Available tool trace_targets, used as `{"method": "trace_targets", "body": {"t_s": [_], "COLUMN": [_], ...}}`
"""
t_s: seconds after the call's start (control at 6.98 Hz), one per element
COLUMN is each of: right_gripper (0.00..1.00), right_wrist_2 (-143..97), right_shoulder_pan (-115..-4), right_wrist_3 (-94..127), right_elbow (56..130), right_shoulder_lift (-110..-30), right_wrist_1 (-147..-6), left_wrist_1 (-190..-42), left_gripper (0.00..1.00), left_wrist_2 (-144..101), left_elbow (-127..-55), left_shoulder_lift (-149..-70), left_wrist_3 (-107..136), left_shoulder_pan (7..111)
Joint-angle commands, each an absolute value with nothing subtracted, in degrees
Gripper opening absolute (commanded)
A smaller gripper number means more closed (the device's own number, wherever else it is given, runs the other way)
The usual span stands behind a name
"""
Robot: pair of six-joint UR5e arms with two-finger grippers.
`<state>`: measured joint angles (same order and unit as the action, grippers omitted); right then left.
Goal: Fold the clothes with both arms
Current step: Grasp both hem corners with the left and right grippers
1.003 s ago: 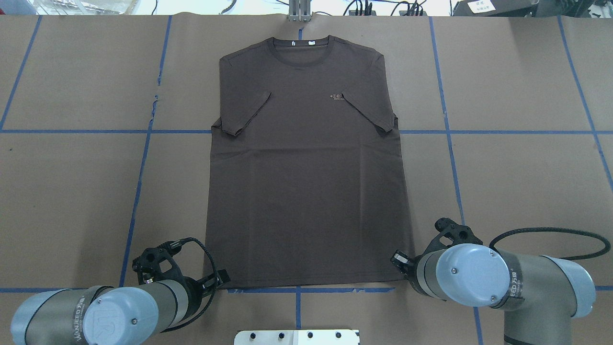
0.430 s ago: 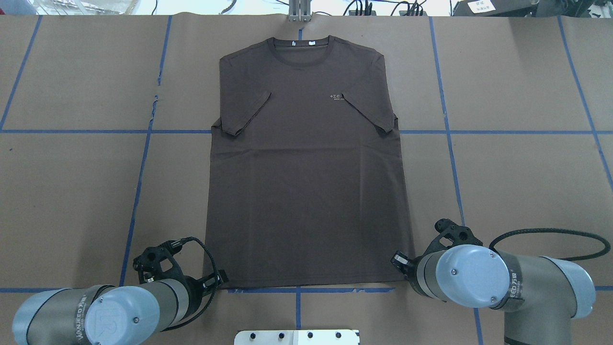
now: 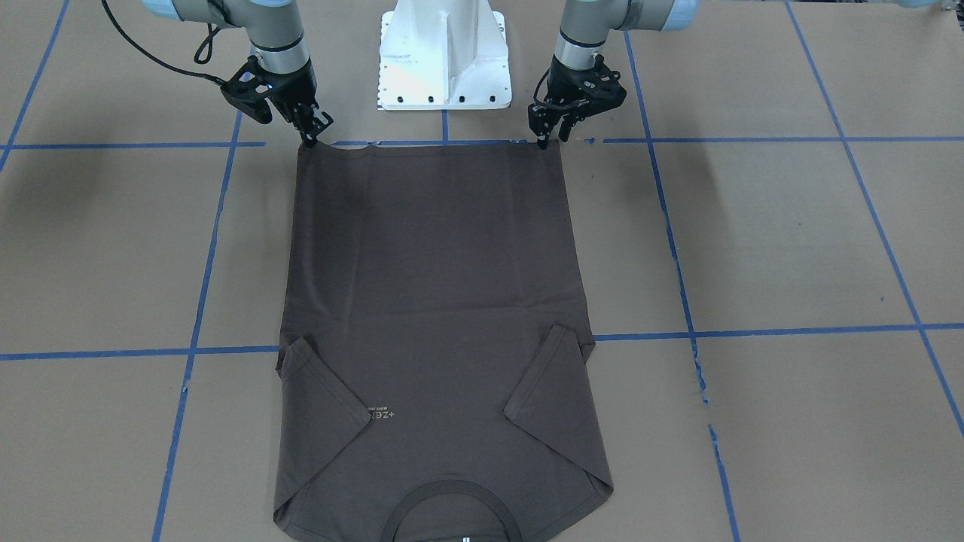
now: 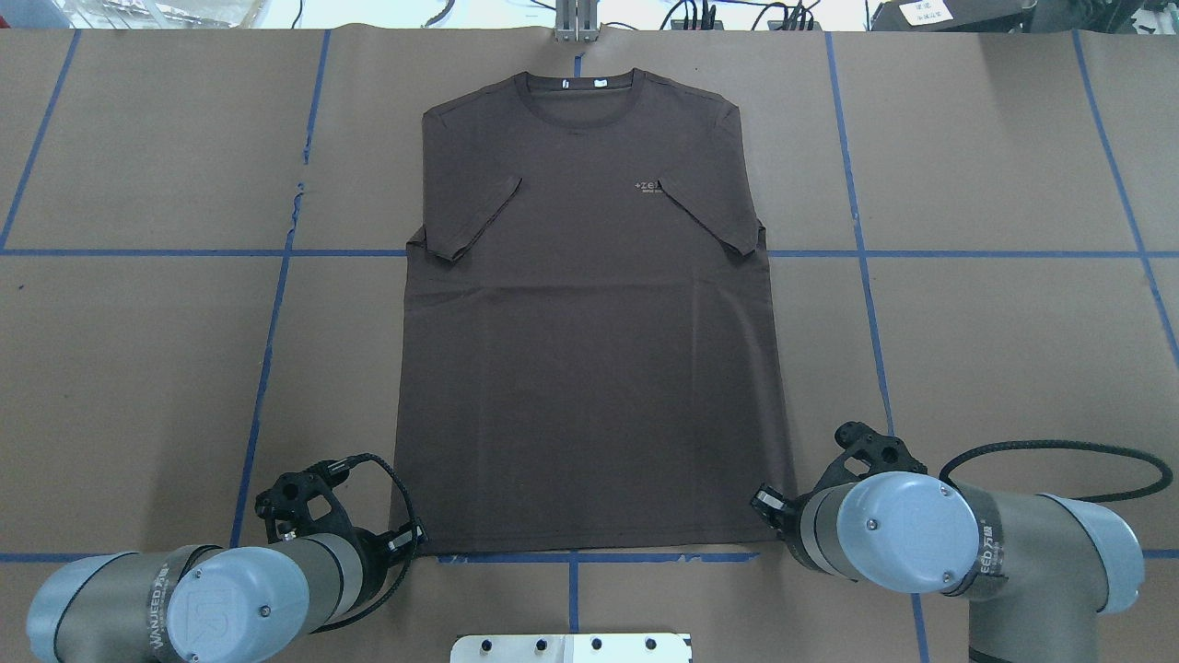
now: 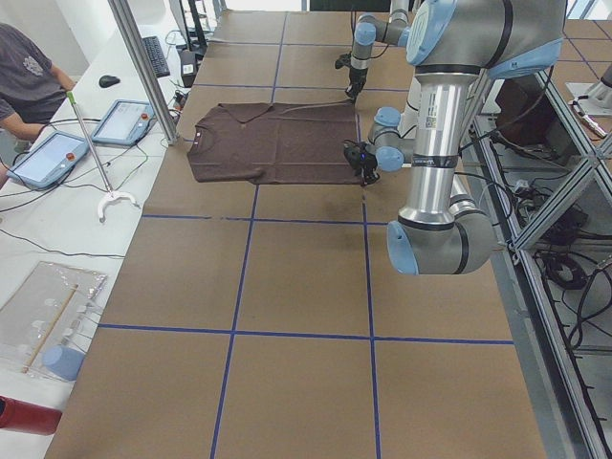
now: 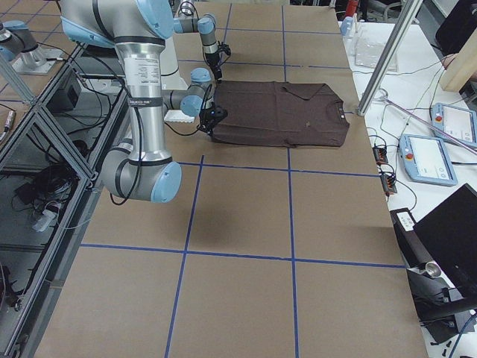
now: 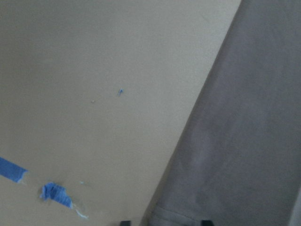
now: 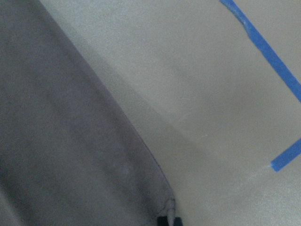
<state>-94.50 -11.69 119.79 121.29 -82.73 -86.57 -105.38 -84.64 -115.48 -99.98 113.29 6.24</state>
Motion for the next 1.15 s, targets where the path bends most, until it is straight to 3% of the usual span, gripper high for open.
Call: {"method": "trace_targets", "body": {"t_s": [0.0, 0.43, 0.72, 0.86, 1.0], "right_gripper": [0.00, 0.00, 0.00, 0.00, 0.00], "right_wrist_2": [-94.5, -94.5, -94.5, -94.3, -93.3], "right_shoulder_pan": [-11.7, -11.3, -4.7, -4.0, -8.0], "right_wrist_3": [119.8, 119.8, 119.9, 119.9, 119.8], "right_elbow": [121.3, 122.2, 130.0, 134.8, 135.0], "right_shoulder_lift": [-82.7, -82.7, -85.5, -86.4, -86.0], "right_wrist_1": [-86.6, -86.6, -88.1, -90.4, -92.1], "left_wrist_1": [-105.4, -100.5, -96.8, -93.5, -92.6], "left_gripper": [0.00, 0.00, 0.00, 0.00, 0.00], "left_wrist_2": [-84.7, -85.3, -85.3, -87.5, -90.4], "left_elbow": [-115.5, -121.3, -131.0, -136.0, -137.6], "left_shoulder_lift": [-99.9, -100.1, -97.1, -97.5, -97.8], "left_wrist_3": [112.6, 111.9, 112.2, 112.1, 111.6], "left_shoulder_pan": [6.6, 6.9, 6.2, 5.9, 7.5]}}
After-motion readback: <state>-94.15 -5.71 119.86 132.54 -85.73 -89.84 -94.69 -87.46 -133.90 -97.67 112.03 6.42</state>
